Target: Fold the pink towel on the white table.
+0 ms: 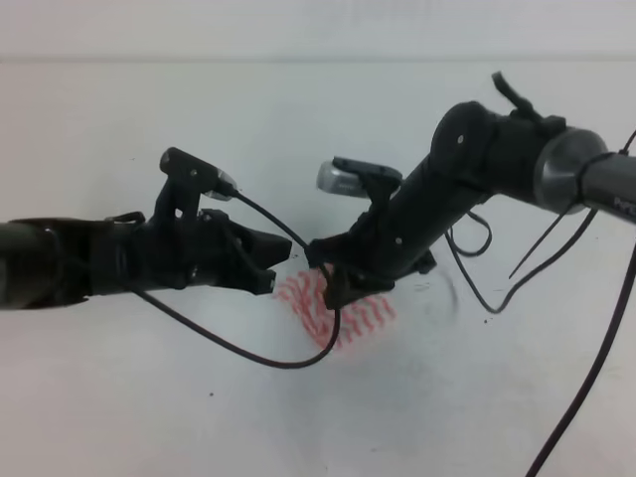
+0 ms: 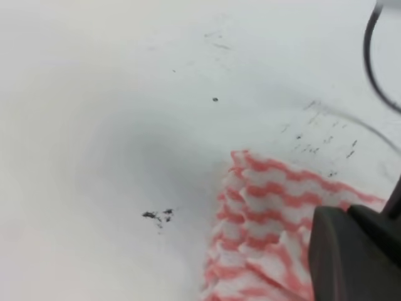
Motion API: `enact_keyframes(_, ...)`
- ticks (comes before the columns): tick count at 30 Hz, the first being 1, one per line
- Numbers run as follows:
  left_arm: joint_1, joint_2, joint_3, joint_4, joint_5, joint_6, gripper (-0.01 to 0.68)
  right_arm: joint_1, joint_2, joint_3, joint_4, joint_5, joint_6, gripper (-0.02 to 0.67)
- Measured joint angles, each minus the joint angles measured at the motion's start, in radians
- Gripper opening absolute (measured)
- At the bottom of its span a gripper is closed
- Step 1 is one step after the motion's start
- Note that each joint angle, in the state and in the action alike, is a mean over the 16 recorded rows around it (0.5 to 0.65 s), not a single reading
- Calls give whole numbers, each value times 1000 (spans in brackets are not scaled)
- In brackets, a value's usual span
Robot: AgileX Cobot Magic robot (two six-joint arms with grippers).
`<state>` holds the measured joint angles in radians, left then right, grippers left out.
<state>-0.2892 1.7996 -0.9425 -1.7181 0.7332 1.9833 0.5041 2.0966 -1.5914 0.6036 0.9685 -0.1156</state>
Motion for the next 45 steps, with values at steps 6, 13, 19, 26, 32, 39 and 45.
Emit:
enact_keyframes(6,-11,59,-49,20,23,-18,-4,-8,-15,-14,-44,4,29,-17)
enact_keyframes(13,-30,136,-113,30,62,-48,-5,-22,-18,-16,-84,3,58,-18)
enact_keyframes(19,-62,174,-140,30,53,-63,-5,-36,-20,-16,-95,0,67,-18)
enact_keyframes(26,-97,186,-145,22,-10,-74,-5,-45,-16,-16,-96,2,67,-18)
enact_keyframes(32,-108,190,-144,65,-70,-116,-5,-47,0,-16,-96,10,66,-18)
enact_keyframes(39,-109,184,-145,184,-127,-229,-4,-47,18,-16,-92,17,67,-18)
enact_keyframes(45,-109,152,-145,301,-160,-324,-4,-48,24,-16,-91,19,67,-18)
